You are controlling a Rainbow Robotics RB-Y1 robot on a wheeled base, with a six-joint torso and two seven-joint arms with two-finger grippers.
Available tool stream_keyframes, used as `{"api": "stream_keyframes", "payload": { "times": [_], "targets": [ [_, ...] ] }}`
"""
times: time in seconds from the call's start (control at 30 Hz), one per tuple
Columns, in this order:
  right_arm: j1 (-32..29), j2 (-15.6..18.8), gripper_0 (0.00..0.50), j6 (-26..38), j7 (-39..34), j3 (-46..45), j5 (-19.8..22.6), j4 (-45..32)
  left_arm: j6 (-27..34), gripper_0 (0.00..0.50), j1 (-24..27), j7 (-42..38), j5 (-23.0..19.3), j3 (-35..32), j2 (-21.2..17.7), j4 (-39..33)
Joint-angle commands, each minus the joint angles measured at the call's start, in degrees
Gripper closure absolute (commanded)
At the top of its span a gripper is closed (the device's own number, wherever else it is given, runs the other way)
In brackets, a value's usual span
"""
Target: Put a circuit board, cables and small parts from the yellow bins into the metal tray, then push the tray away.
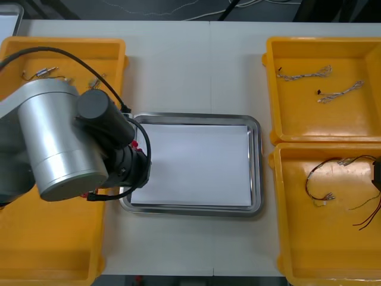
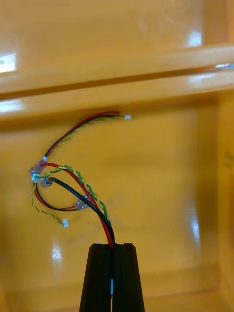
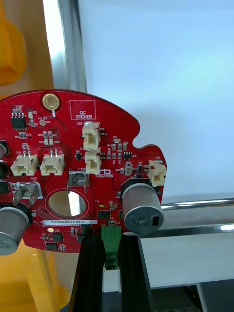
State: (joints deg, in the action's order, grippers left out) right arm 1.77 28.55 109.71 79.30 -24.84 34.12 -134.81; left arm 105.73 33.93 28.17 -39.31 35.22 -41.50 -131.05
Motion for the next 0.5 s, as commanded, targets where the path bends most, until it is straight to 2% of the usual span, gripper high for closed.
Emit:
{"api": "stream_keyframes", "payload": {
  "times": [0.03,0.5],
  "targets": [
    [2.01,1.59,0.500,0.29,1.91,-1.70,1.38,-2.03,-0.62,0.500,3.77,-0.84,0.99,2.31,3.97,2.20],
    [7.11,2.38,0.500,0.29,3.31,3.48,4.55,-4.32,1.05,0.500,3.68,0.30,0.38,4.77,7.83,4.05]
  ]
}}
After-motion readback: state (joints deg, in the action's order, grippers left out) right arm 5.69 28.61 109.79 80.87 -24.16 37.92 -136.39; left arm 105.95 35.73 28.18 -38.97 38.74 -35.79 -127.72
